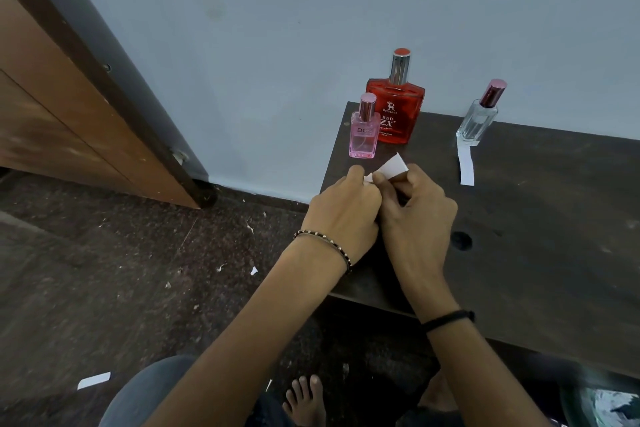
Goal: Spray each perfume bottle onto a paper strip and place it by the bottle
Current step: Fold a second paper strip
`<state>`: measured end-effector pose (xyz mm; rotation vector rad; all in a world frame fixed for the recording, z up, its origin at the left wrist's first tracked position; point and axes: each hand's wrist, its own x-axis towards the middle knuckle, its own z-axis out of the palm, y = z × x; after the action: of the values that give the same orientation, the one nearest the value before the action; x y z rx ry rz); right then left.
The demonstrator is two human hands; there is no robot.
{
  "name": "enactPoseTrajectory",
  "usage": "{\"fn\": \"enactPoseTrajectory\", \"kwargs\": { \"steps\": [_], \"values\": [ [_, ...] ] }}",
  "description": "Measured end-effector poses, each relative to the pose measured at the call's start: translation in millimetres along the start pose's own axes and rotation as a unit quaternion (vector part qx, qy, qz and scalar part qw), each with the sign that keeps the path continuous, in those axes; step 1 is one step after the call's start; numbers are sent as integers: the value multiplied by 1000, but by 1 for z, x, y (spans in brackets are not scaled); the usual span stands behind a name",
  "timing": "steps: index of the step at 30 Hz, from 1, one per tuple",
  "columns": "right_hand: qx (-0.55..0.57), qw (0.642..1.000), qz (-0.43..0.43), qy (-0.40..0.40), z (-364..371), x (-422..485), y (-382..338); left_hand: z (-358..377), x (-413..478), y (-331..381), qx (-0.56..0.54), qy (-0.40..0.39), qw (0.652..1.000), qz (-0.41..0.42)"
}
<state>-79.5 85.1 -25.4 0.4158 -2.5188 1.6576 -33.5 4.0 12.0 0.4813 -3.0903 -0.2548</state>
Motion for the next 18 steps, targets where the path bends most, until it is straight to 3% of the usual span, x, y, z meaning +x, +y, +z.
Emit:
{"fn": "enactPoseTrajectory", "kwargs": {
  "steps": [5,11,15,18],
  "values": [
    [27,997,-13,71,-6,-2,-13,-1,0,5,-6,8,1000,15],
    [28,997,37,62,-19,13,3,11,5,-6,-37,34,999,12],
    [-2,998,28,49,-27,20,6,14,7,-11,-108,43,993,1],
    [-44,998,-7,32,-28,20,9,12,8,-13,-159,102,982,-18]
  ]
}}
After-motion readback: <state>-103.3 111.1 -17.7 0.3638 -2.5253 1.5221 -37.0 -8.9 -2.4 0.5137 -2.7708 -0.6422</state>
